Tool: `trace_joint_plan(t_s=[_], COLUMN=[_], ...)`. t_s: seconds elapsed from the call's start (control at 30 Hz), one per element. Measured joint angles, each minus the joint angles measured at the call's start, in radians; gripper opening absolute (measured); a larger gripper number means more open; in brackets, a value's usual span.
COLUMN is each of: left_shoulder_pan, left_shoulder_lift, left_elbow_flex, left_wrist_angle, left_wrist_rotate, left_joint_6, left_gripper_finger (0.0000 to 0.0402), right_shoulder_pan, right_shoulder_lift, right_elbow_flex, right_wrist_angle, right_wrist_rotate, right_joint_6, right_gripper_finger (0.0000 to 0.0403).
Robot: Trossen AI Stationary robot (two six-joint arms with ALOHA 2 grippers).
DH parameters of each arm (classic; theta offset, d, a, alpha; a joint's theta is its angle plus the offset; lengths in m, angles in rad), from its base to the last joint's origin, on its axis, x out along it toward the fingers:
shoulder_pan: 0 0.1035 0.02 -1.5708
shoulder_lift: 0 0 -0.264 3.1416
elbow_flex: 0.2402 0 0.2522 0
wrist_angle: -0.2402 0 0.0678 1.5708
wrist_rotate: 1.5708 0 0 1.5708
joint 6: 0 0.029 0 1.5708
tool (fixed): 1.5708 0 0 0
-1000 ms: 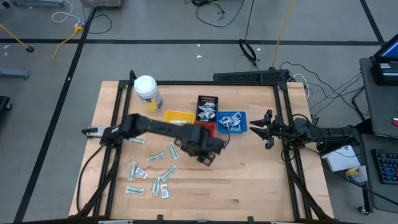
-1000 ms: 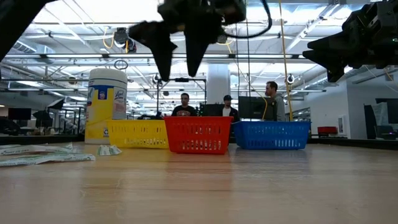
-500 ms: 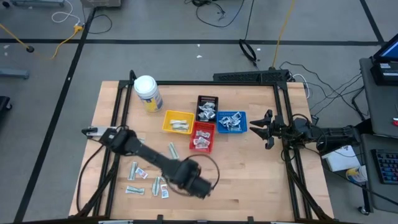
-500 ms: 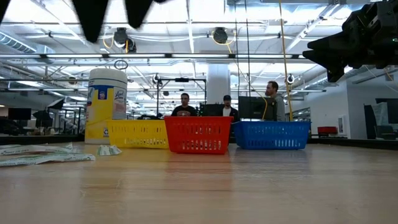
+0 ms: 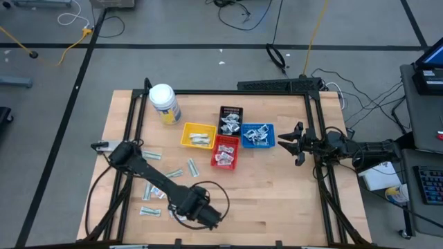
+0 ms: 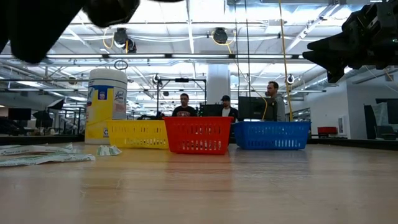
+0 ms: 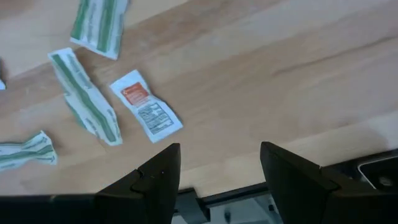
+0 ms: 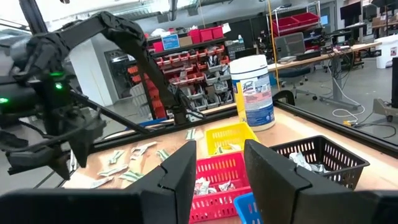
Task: Pick & Place First Aid Supplies
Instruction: Put the ointment pack into the red bin
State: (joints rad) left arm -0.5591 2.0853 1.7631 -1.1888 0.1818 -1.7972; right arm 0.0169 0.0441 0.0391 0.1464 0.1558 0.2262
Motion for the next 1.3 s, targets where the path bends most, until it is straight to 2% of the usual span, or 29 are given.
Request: trace_joint_plan(t_s=[0.27, 0.43, 0.53, 0.83, 1.3], left_shoulder_pan=[-0.037, -0.041, -0.037, -0.020, -0.011], left_shoulder_lift=[-0.114, -0.169, -0.180, -0.169, -0.172], left_elbow_flex=[-0.228, -0.323, -0.347, -0.456, -0.561], left_wrist_angle=[0.135, 0.173, 0.183, 0.372, 0.444], left_wrist_rotate=[-0.005, -0.019, -0.040, -0.040, -0.045], left_joint_6=[-0.105, -0.144, -0.146, -0.144, -0.107], left_gripper_finger=[0.0228, 0.0228, 0.0227, 0.0227, 0.0225], right_shoulder_pan=[0.000, 0.000, 0.000, 0.000, 0.000], right_shoulder_lift=[0.000, 0.000, 0.000, 0.000, 0.000], right_elbow_flex=[0.000, 0.000, 0.000, 0.000, 0.000], right_wrist_angle=[0.002, 0.002, 0.002, 0.001, 0.000], right_wrist_rotate=[0.000, 0.000, 0.000, 0.000, 0.000], right_joint_6=[0.000, 0.000, 0.000, 0.000, 0.000], right_gripper_finger=[0.0130, 0.0130, 0.0130, 0.0130, 0.0130])
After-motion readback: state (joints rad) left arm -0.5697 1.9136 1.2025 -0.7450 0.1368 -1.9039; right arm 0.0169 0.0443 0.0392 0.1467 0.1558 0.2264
